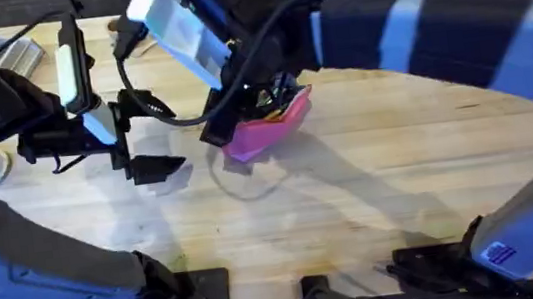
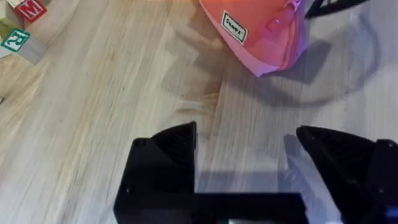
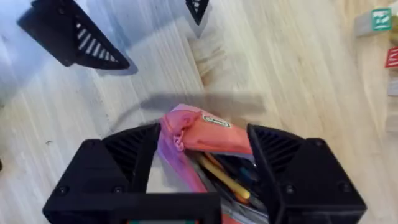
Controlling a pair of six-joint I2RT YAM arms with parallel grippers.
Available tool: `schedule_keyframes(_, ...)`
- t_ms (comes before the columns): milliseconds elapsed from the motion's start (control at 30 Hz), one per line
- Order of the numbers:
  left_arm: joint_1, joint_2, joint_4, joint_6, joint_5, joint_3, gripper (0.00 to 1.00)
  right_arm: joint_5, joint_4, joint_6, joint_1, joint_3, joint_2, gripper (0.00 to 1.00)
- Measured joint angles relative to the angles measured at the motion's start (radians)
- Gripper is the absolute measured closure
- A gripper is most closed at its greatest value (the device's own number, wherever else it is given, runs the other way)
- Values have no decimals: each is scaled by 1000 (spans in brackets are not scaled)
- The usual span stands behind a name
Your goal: Unzip the bag, pick up the pens from the table one at a time and place them inside, then zip the bag closed.
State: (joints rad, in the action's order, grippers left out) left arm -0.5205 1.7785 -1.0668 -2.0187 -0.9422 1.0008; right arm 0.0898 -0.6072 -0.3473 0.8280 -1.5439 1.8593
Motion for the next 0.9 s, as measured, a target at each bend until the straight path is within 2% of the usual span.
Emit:
schedule_keyframes(267,0,9,0,-17,-8,0,6,0,3,0,0,0,69,156)
schedule_keyframes(400,0,9,-2,-17,-8,0,7,-1,3,0,0,0,98,213)
schedule_keyframes(500,0,9,-3,-17,-8,0,7,0,5,0,0,0,108,355)
schedule_keyframes(667,0,9,-4,-17,-8,0,7,2,4,2,6,0,109,663)
schedule_keyframes(700,0,9,-4,-17,-8,0,7,2,4,2,7,0,108,810)
schedule_keyframes(800,0,9,-4,-17,-8,0,7,4,3,3,7,0,109,921)
schedule_keyframes(900,0,9,-4,-17,-8,0,7,3,3,3,7,0,108,957)
